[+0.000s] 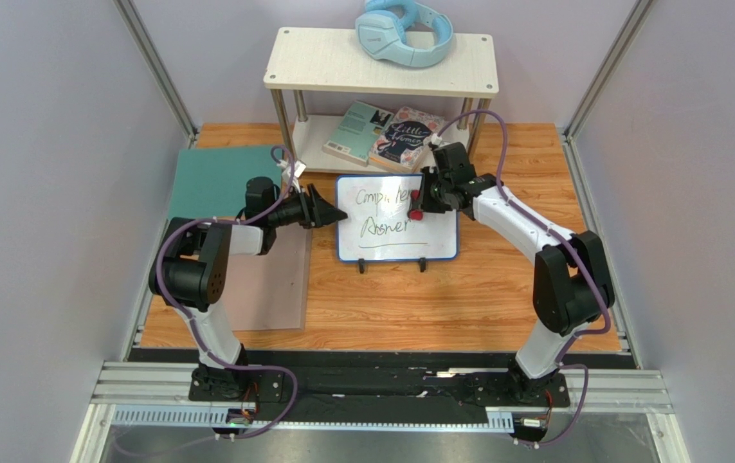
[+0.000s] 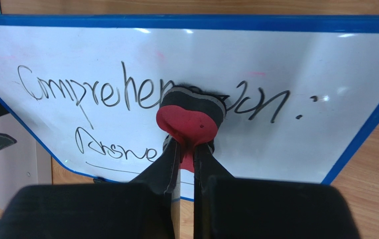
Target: Erase the whiteboard
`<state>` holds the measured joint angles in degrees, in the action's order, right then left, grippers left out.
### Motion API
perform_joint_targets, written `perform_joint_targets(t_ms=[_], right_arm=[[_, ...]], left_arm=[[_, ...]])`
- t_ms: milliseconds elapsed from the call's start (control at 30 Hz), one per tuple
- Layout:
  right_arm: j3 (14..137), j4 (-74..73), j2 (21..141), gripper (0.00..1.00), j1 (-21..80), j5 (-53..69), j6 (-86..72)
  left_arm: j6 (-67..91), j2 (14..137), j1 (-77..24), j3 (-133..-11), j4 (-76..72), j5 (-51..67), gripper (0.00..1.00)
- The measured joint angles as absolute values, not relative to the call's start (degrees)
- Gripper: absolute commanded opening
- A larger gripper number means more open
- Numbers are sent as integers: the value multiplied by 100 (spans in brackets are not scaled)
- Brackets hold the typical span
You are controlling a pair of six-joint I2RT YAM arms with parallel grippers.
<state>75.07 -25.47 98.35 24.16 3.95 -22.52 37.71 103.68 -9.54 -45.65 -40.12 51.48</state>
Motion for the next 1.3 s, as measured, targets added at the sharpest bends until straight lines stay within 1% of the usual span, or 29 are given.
perform_joint_targets(t_ms=[67, 100, 167, 200, 300, 500, 767, 1033, 1300], right_arm=[[7505, -2539, 9802, 0, 2322, 395, -2248], [7505, -2536, 9786, 0, 2287, 392, -2246], [7483, -2515, 9738, 0, 2187, 384, -2246], [7461, -2497, 9706, 0, 2143, 373, -2244], [7341, -2447, 9559, 0, 2016, 301, -2239], [7216, -2429, 9312, 0, 1656, 246, -2187], [7216, -2471, 9332, 0, 1149, 207, -1876], [7540, -2480, 9874, 0, 1057, 633, -1662], [7658, -2471, 10016, 0, 1017, 906, -1603]], left_arm=[[3815, 10405, -1048, -4565, -4075, 5164, 60], [3830, 10427, -1096, -4565, -4121, 5179, 53], [3857, 10471, -1162, -4571, -4185, 5205, 41], [3883, 10492, -1170, -4571, -4211, 5214, 25], [3916, 10606, -1192, -4606, -4215, 5240, 0], [4228, 10921, -1208, -5057, -4163, 5754, 0], [4198, 10949, -1186, -5098, -3946, 5754, 0], [4185, 10949, -1186, -5107, -3870, 5741, 0], [4191, 10949, -1188, -5142, -3806, 5765, 0]])
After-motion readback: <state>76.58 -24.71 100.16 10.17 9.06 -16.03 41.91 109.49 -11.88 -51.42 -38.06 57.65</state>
